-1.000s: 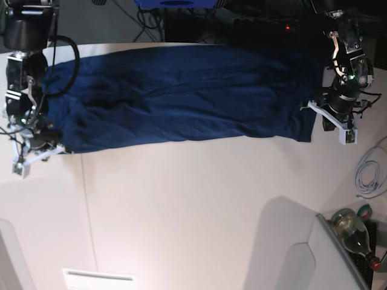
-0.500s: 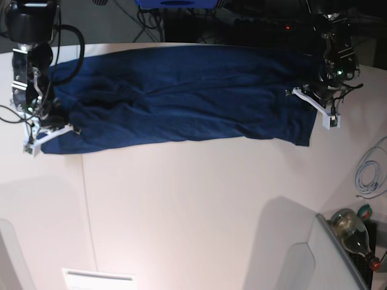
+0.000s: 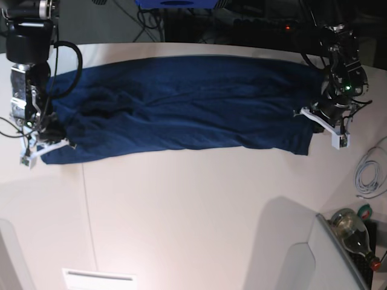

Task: Layout the t-shirt on the table in an organized manner, then fold the t-shirt properly
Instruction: 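Hold the strip ends with both grippers and smooth it flat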

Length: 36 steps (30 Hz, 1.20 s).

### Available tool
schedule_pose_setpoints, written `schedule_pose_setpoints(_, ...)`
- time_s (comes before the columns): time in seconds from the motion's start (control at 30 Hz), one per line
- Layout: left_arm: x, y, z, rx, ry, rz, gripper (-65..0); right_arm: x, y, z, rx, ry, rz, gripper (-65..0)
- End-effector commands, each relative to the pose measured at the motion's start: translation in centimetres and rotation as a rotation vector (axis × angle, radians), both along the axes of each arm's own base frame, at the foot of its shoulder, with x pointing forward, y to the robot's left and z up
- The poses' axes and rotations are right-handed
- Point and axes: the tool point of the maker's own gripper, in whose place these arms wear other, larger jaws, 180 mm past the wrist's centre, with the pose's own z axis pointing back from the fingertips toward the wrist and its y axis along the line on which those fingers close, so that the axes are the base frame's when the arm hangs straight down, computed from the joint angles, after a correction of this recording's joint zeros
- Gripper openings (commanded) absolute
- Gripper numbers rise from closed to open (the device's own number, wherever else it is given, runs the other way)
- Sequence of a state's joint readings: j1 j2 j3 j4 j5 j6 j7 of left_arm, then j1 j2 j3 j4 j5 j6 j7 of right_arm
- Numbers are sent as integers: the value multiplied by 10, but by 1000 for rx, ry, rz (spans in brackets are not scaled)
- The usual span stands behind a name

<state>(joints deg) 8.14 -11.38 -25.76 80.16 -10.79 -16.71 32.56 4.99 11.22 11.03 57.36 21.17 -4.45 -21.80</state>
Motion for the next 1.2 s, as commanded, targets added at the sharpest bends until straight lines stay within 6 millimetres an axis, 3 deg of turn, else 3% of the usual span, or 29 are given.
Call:
schedule_pose_setpoints(0.0,2,6,14,31,-34,-10,-650,-5,-4,0,1,18,-1,-644)
schedule_pose_setpoints(0.17,-5,13,37,100,-63,-51,-650,-3,5,41,-38,-109,49,-644)
schedule_pose_setpoints(0.33,-17,23,38,120,-38,-96,-650,-12,19,90,-75,-239,113,-644)
schedule_pose_setpoints(0.5,-31,25,39,78,-40,-177,-650,-28,31,107,-85,-272,152,-644)
schedule_pose_setpoints(0.67,-49,34,28,-20,-43,-155,-123,-41,39,96,-63,-241,147,-644)
schedule_pose_setpoints(0.73,-49,37,29,-100,-90,-109,0,-46,39,91,-61,-225,148,-644)
schedule_pose_setpoints(1.0,-51,54,3,-274,-95,8,0,-49,40,86,-54,-209,144,-644)
schedule_pose_setpoints(1.17,-52,22,-19,-321,-23,-63,0,-49,41,86,-52,-209,143,-644)
